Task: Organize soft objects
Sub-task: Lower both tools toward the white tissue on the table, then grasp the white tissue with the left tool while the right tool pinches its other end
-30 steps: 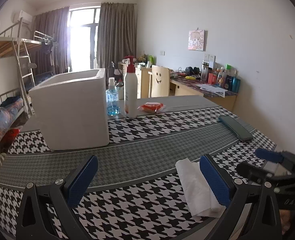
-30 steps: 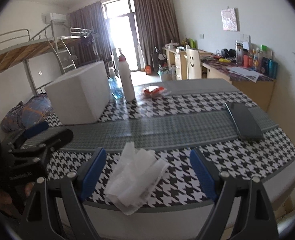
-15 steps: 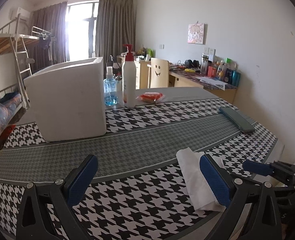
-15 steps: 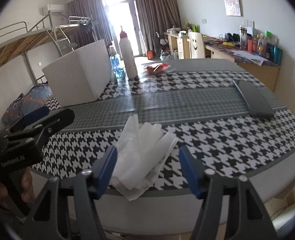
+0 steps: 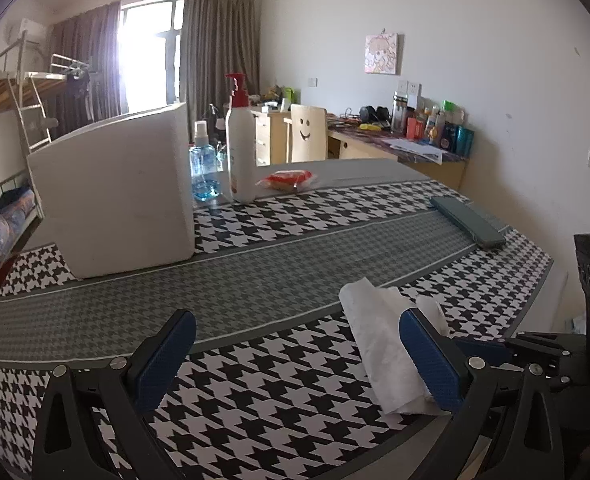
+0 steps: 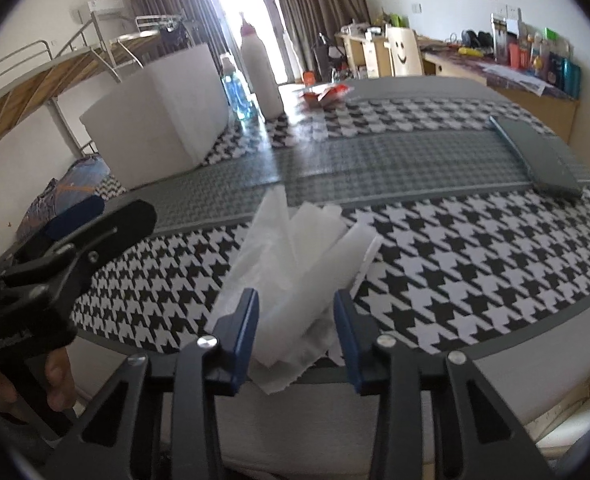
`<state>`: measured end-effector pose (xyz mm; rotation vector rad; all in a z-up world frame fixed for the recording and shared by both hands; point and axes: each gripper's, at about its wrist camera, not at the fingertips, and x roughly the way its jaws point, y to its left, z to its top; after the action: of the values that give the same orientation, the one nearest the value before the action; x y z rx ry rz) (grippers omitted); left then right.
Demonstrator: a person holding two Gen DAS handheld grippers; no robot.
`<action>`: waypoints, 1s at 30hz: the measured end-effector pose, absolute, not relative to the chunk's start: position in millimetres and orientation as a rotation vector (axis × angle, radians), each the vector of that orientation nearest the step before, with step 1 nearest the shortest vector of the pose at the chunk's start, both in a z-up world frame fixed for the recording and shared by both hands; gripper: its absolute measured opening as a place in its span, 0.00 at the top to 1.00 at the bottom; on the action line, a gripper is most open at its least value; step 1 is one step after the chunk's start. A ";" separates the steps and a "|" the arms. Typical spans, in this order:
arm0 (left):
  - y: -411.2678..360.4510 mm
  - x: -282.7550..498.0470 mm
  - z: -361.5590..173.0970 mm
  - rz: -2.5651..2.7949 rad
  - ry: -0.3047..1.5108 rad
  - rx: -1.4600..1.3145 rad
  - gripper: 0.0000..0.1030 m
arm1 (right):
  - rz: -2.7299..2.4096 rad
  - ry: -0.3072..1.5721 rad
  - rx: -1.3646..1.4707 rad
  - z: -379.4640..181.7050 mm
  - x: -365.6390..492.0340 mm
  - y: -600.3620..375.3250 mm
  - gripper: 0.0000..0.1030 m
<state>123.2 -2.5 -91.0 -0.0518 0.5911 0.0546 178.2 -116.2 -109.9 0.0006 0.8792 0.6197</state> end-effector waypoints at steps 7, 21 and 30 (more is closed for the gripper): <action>-11.3 128.6 -98.0 0.036 0.617 -0.033 0.01 | 0.649 0.910 0.038 -115.6 186.3 -122.4 0.73; -30.4 146.4 -118.2 -0.032 0.767 -0.038 0.13 | 0.630 0.869 0.098 -105.6 189.6 -149.3 0.89; -42.6 157.0 -134.5 -0.077 0.866 -0.074 0.30 | 0.631 0.856 0.089 -105.2 190.3 -153.9 0.88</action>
<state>157.0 -42.6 -134.5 -0.0743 0.8659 -0.0774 190.3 -153.9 -105.2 0.0891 0.8557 0.6311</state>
